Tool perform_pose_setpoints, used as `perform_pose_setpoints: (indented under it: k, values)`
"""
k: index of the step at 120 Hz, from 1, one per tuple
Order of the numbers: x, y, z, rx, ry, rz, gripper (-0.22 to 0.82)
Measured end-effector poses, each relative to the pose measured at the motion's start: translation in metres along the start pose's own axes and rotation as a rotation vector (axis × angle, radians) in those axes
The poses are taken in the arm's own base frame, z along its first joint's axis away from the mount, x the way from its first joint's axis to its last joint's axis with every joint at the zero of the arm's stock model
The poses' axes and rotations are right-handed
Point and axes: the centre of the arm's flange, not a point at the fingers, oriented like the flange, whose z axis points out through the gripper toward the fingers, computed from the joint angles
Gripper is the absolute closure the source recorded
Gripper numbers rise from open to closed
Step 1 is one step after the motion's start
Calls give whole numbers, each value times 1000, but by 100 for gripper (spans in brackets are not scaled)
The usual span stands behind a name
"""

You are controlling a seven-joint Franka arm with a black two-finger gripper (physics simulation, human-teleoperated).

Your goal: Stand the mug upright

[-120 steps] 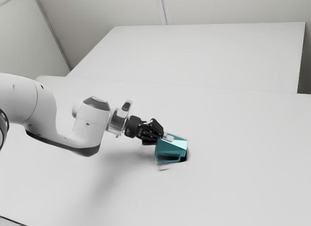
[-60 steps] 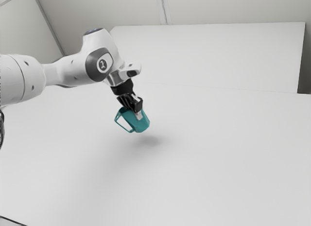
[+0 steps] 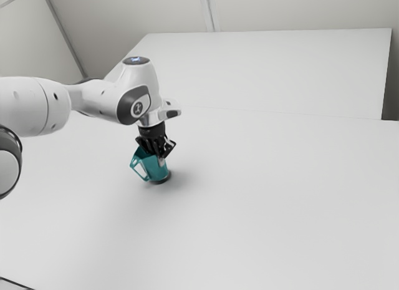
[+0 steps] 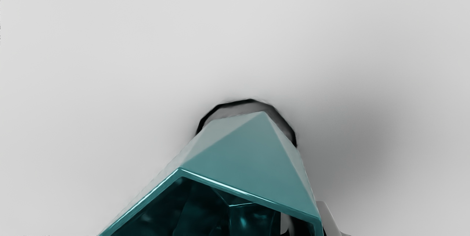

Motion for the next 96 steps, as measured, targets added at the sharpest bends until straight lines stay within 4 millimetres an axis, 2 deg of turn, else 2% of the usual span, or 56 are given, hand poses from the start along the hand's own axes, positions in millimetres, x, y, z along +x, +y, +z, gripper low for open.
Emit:
perform_pose_setpoints:
  k: [8,31,44,52,60,70,79,90,96]
  values:
    - [-1,0,4,1,-5,-32,77]
    - [-1,-2,13,-3,-14,-110,38]
    - [-1,-2,14,-4,-13,-142,25]
    - [2,0,4,-2,5,-154,19]
    - [11,3,-28,2,54,-157,16]
    - [20,10,-89,14,124,-156,13]
    - [9,14,-139,16,162,-154,10]
    - [-6,30,-216,-7,202,-128,6]
    - [-16,39,-251,-19,207,-103,5]
